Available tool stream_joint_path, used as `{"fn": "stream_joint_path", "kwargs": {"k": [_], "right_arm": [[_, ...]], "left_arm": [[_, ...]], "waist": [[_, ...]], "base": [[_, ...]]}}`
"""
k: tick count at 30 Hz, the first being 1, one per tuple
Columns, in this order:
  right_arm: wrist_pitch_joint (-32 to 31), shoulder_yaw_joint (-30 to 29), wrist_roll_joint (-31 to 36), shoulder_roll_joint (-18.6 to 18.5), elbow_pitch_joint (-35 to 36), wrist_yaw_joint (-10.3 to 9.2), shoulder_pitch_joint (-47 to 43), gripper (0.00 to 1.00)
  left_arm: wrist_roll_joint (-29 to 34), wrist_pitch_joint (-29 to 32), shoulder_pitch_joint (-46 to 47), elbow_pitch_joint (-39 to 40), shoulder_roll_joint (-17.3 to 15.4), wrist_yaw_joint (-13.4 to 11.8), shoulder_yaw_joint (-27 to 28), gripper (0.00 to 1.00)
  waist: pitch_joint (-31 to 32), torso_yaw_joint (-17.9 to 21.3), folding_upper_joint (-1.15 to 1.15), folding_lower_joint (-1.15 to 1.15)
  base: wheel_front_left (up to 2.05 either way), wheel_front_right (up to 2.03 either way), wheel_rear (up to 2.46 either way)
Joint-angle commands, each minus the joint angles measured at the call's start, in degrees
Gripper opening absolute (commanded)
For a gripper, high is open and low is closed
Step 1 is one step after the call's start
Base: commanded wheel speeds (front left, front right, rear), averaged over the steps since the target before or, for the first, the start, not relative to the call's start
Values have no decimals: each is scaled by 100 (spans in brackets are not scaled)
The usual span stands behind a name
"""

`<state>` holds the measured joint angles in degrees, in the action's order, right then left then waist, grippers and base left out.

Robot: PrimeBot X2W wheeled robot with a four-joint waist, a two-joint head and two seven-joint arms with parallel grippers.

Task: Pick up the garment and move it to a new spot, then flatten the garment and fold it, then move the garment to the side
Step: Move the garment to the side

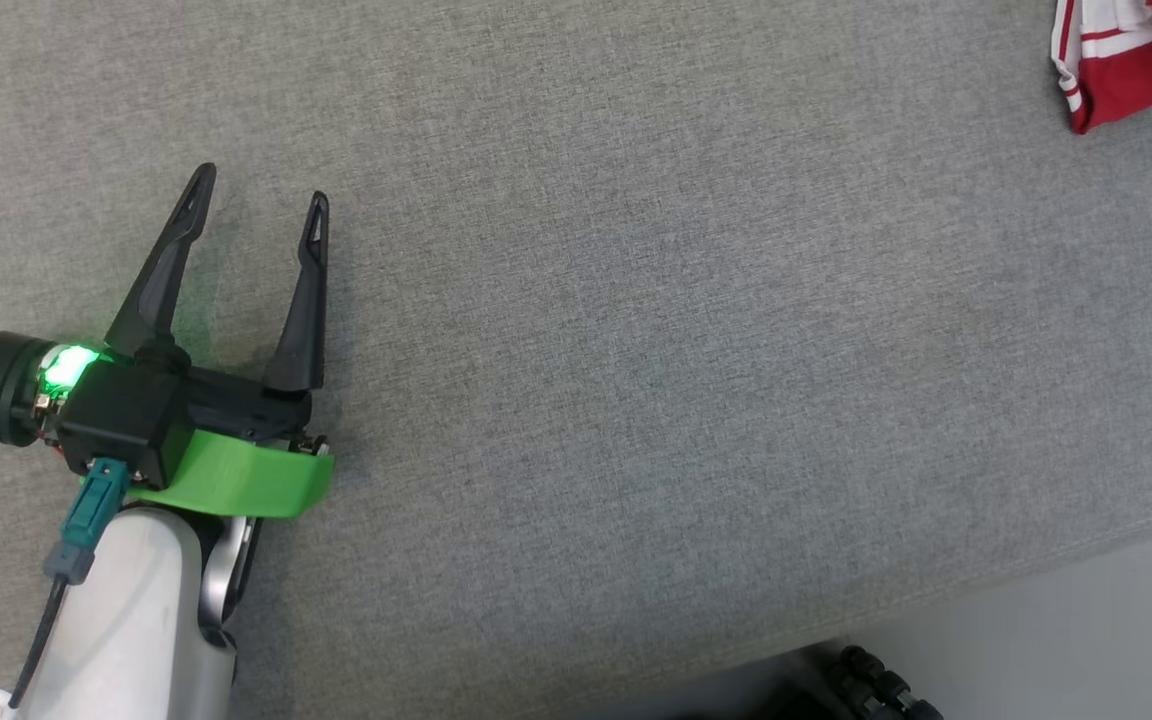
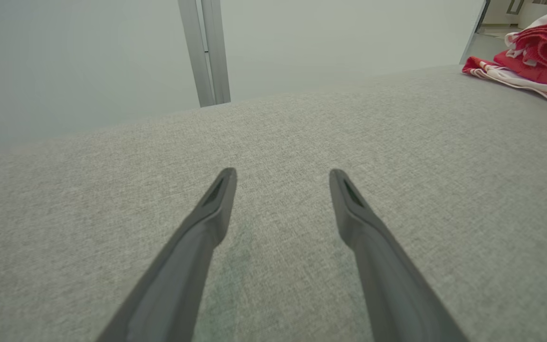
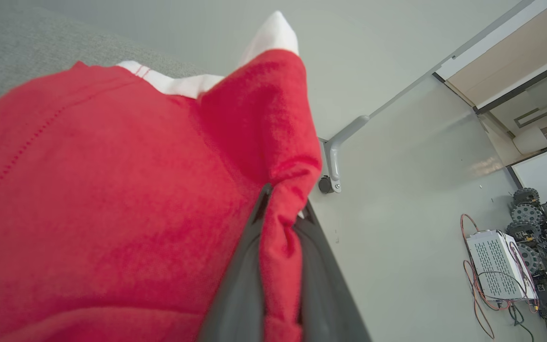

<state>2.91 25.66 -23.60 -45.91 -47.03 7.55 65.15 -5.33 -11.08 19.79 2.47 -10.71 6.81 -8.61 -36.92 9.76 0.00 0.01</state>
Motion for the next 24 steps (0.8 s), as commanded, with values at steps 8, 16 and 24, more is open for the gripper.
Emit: {"fn": "stream_joint_path", "kwargs": {"k": [8,16,24], "right_arm": [[403,-152,571,284,-772,-15,553,100],[1063,-296,765,743,-873,-15,688,100],[1226,-446,668,1293,-107,-14,3,100]], "left_arm": [[-5,57,-41,200,-83,-70,5,100],[-146,-104,-186,-33,-1,-141,37,100],[-370,-296,-472,-433,125,-271,152,100]], "waist": [[-2,-2,0,-1],[426,-58,0,-1],[1264,-370,0,-1]], "base": [[0,0,0],[0,0,0],[0,0,0]]}}
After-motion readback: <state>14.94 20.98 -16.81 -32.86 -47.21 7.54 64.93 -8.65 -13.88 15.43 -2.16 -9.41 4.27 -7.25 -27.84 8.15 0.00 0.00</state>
